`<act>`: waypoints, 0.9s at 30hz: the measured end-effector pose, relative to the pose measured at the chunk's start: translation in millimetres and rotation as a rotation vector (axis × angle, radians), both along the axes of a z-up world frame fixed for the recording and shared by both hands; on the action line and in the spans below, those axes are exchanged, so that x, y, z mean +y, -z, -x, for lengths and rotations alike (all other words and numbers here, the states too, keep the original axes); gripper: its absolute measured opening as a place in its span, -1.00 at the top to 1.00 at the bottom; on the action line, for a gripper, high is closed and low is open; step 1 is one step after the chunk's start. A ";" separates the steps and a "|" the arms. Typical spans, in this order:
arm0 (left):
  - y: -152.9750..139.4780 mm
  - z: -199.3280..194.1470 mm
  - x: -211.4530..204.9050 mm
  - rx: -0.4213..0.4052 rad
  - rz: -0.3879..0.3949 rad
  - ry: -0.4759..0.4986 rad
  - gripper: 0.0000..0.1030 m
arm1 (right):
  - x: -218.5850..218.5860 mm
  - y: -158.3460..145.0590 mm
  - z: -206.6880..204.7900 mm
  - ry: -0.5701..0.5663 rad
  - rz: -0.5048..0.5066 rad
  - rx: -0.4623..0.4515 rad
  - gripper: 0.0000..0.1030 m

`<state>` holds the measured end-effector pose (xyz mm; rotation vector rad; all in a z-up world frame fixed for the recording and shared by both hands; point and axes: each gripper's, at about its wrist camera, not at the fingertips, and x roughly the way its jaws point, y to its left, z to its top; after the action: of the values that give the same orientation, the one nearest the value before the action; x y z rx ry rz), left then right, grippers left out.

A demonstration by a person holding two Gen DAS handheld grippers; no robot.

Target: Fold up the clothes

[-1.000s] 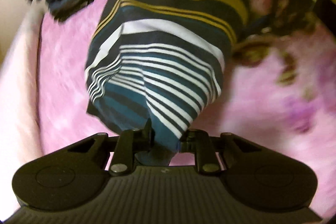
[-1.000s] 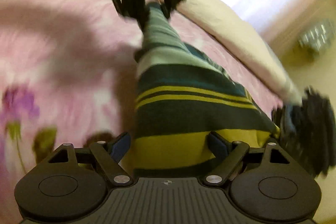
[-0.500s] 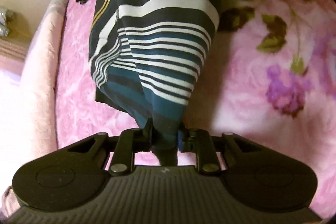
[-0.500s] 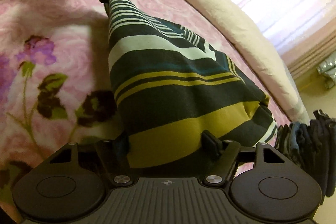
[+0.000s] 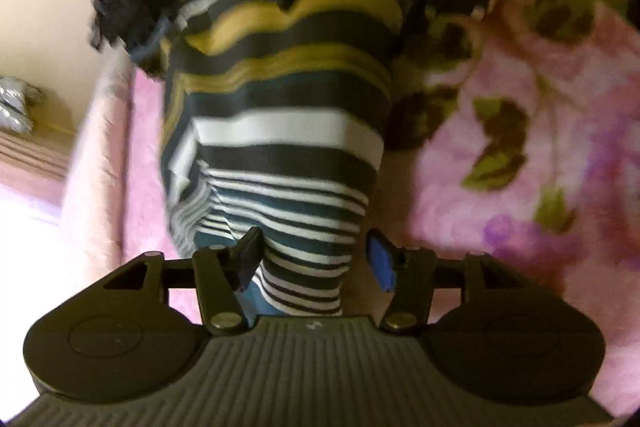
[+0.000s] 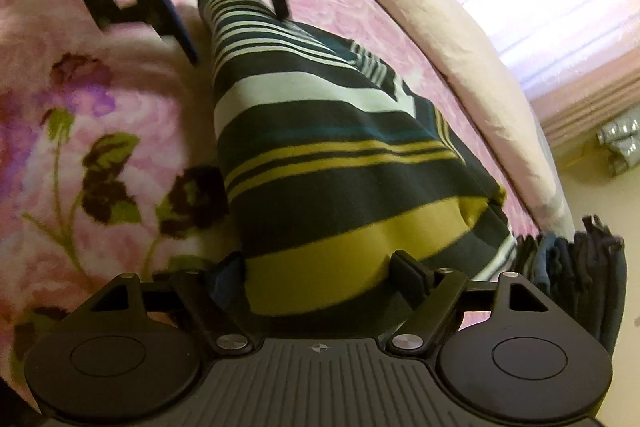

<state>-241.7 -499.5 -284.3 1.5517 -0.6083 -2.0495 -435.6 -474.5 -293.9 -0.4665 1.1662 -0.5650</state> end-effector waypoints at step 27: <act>1.5 -5.3 -10.8 -0.004 -0.011 -0.065 0.53 | -18.6 6.2 20.4 0.105 -0.109 0.005 -0.17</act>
<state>-236.4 -510.3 -285.8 1.5618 -0.5418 -2.0058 -456.0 -493.1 -300.1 -0.3146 1.2254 -0.5880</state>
